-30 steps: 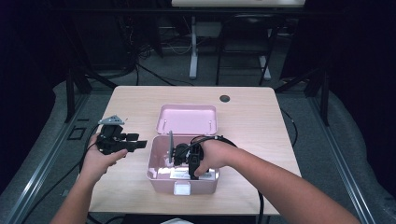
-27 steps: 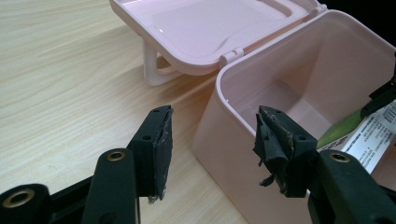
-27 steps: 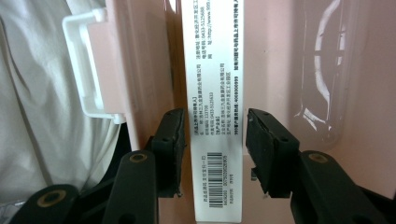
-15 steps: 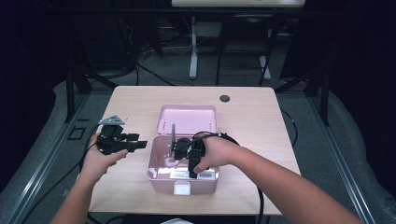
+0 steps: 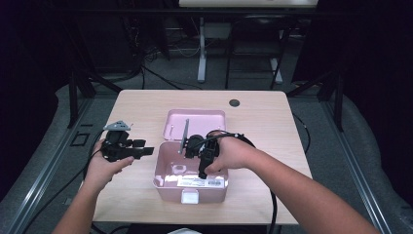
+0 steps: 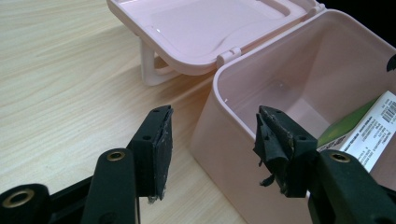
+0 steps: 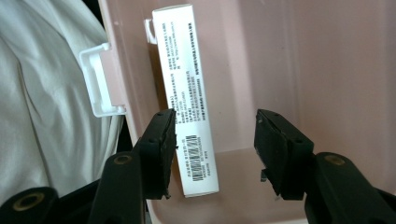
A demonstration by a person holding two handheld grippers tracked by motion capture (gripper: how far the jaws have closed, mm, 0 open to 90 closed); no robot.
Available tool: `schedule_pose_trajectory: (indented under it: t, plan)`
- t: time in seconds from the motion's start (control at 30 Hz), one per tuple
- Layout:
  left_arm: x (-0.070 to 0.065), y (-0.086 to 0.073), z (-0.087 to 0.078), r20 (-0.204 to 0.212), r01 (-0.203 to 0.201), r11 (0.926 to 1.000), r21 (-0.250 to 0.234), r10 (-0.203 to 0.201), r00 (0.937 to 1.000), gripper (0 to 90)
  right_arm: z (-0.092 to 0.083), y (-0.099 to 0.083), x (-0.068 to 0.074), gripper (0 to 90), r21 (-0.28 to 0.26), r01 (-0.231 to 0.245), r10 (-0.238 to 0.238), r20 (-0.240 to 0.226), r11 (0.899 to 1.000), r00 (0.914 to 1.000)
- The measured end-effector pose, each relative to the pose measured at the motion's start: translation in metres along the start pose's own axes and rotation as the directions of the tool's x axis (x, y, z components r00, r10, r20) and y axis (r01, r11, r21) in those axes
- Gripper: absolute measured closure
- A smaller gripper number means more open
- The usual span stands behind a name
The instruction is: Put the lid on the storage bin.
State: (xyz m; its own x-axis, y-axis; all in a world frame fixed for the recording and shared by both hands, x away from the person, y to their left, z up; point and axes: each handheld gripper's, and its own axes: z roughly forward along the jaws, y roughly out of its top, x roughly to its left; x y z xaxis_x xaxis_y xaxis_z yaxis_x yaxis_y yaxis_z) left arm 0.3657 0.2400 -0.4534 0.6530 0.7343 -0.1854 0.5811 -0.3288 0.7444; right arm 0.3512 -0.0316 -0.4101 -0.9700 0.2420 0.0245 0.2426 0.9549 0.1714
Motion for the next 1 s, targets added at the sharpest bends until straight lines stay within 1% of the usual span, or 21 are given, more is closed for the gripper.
schedule_pose_trajectory:
  t: [0.07, 0.1, 0.17, 0.23, 0.27, 0.33, 0.37, 0.4, 0.43, 0.53, 0.57, 0.67, 0.8, 1.0]
  plan:
    - [0.0, 0.0, 0.0, -0.001, -0.002, 1.0, 0.0, 0.002, 1.0, 46.1, -0.002, -0.002, -0.001, 47.7, -0.008, -0.009, 0.01, 0.005, 1.0, 0.9999]
    - [0.001, 0.0, 0.0, 0.019, -0.003, 1.0, 0.002, 0.003, 0.9998, 46.1, -0.003, -0.002, -0.002, 47.6, -0.006, -0.013, 0.013, 0.01, 1.0, 0.9999]
    - [0.001, 0.0, 0.0, -0.005, -0.007, 1.0, 0.001, 0.007, 1.0, 46.1, -0.004, -0.004, -0.003, 47.6, -0.009, -0.014, 0.015, 0.015, 1.0, 0.9998]
    - [0.0, 0.0, 0.0, -0.005, -0.005, 1.0, 0.0, 0.005, 1.0, 46.1, -0.007, -0.005, -0.003, 47.5, -0.015, -0.019, 0.019, 0.019, 1.0, 0.9996]
    - [0.002, 0.0, 0.0, 0.02, -0.005, 1.0, 0.001, 0.005, 0.9998, 46.1, -0.008, -0.005, -0.004, 47.4, -0.025, -0.021, 0.021, 0.023, 0.999, 0.9995]
    - [0.002, 0.0, 0.0, 0.024, -0.006, 1.0, 0.001, 0.006, 0.9997, 46.2, -0.011, -0.006, -0.005, 47.0, -0.037, -0.026, 0.027, 0.027, 0.999, 0.9993]
    - [0.0, 0.0, 0.001, 0.003, -0.005, 1.0, -0.004, 0.005, 1.0, 46.2, -0.012, -0.006, -0.005, 46.4, -0.04, -0.028, 0.03, 0.032, 0.999, 0.999]
    - [0.0, 0.0, 0.001, 0.005, -0.007, 1.0, 0.001, 0.007, 1.0, 46.2, -0.013, -0.007, -0.005, 45.9, -0.049, -0.032, 0.034, 0.037, 0.998, 0.9988]
    - [0.002, 0.001, 0.0, 0.044, -0.009, 0.9999, 0.014, 0.008, 0.999, 46.2, -0.014, -0.007, -0.006, 45.3, -0.054, -0.034, 0.036, 0.038, 0.998, 0.9987]
    - [0.002, 0.001, 0.001, 0.049, -0.015, 0.9998, 0.009, 0.015, 0.9987, 46.1, -0.016, -0.009, -0.007, 43.7, -0.068, -0.046, 0.048, 0.043, 0.997, 0.9979]
    - [0.001, 0.001, 0.001, 0.05, -0.007, 1.0, 0.0, 0.007, 0.9987, 46.1, -0.017, -0.01, -0.008, 43.1, -0.071, -0.047, 0.05, 0.045, 0.996, 0.9977]
    - [0.001, 0.001, 0.0, 0.048, -0.014, 0.9999, -0.002, 0.014, 0.9988, 45.9, -0.019, -0.012, -0.01, 42.4, -0.089, -0.061, 0.066, 0.05, 0.994, 0.9966]
    - [0.001, 0.001, 0.001, 0.034, -0.018, 0.9998, -0.01, 0.018, 0.9993, 44.9, -0.023, -0.017, -0.013, 41.7, -0.109, -0.081, 0.088, 0.057, 0.991, 0.9945]
    - [0.001, 0.001, 0.001, 0.033, -0.02, 0.9997, -0.015, 0.021, 0.9992, 44.1, -0.026, -0.024, -0.016, 41.2, -0.145, -0.1, 0.11, 0.066, 0.984, 0.9917]
